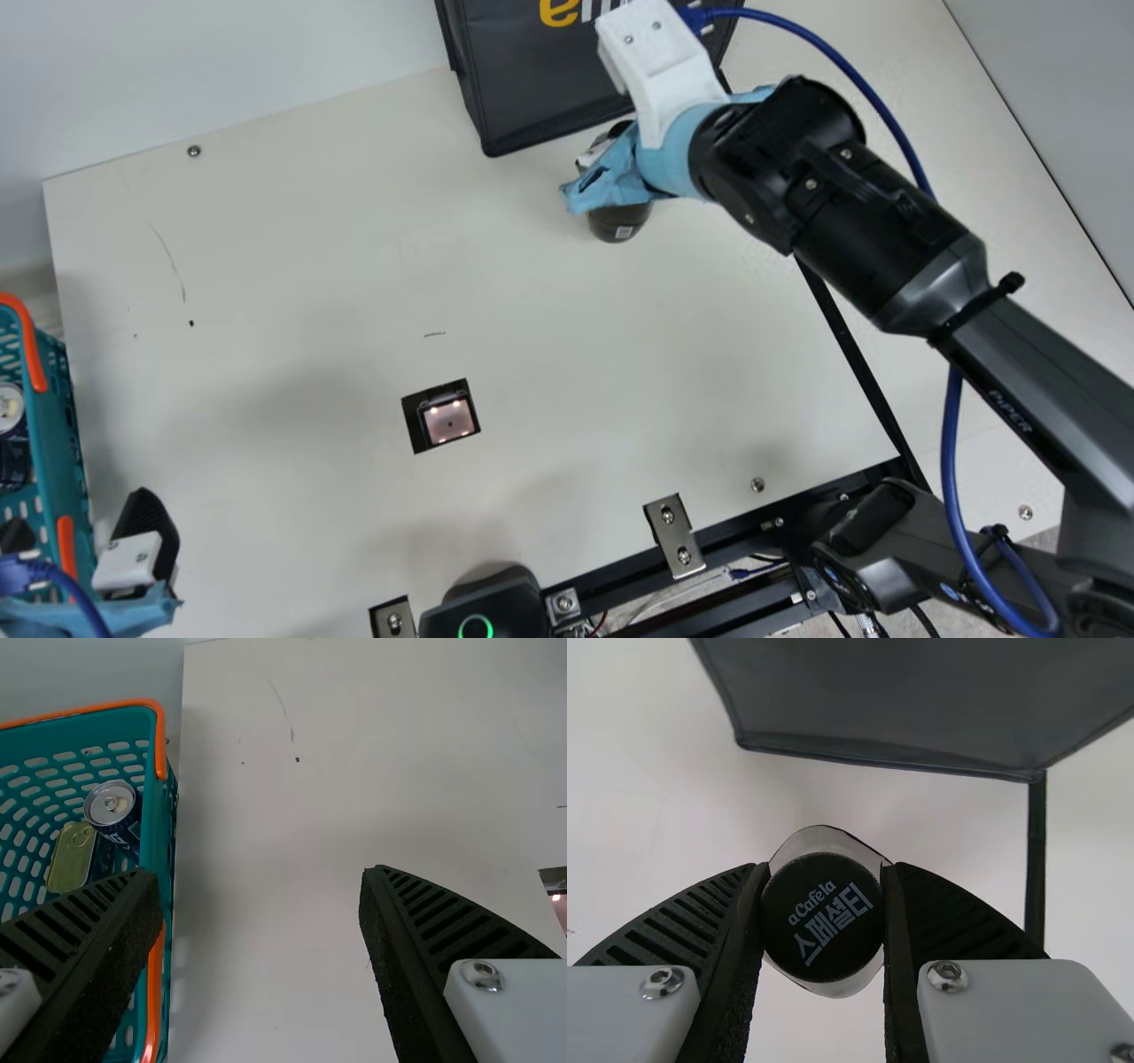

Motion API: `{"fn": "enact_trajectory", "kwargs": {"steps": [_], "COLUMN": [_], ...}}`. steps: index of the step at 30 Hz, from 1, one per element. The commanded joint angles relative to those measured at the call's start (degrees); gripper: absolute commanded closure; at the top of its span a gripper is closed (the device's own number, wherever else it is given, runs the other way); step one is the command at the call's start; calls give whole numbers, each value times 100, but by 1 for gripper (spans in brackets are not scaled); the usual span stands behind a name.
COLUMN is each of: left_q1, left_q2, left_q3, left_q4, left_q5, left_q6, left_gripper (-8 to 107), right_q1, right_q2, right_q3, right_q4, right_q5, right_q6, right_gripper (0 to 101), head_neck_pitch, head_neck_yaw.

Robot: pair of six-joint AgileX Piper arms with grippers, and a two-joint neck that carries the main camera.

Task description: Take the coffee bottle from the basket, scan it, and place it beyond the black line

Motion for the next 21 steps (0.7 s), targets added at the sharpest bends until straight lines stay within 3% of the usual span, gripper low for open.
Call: {"fn": "enact_trajectory", "kwargs": {"steps": [1, 21], "left_q1": [0, 0], "left_q2": [0, 0], "left_q3": [0, 0], "left_q4": [0, 0], "left_q5": [0, 0], "left_q6": [0, 0], "left_gripper": [9, 9], "right_q1": [-140, -1520], "right_q2": [-20, -118], "right_q3": [17, 156], "right_q4": [39, 414], "right_q5": [-18, -121], "right_q6": [-65, -622], "right_gripper": [101, 101], "head_neck_pitch": [-148, -148], "head_neck_yaw": [-13, -13]}}
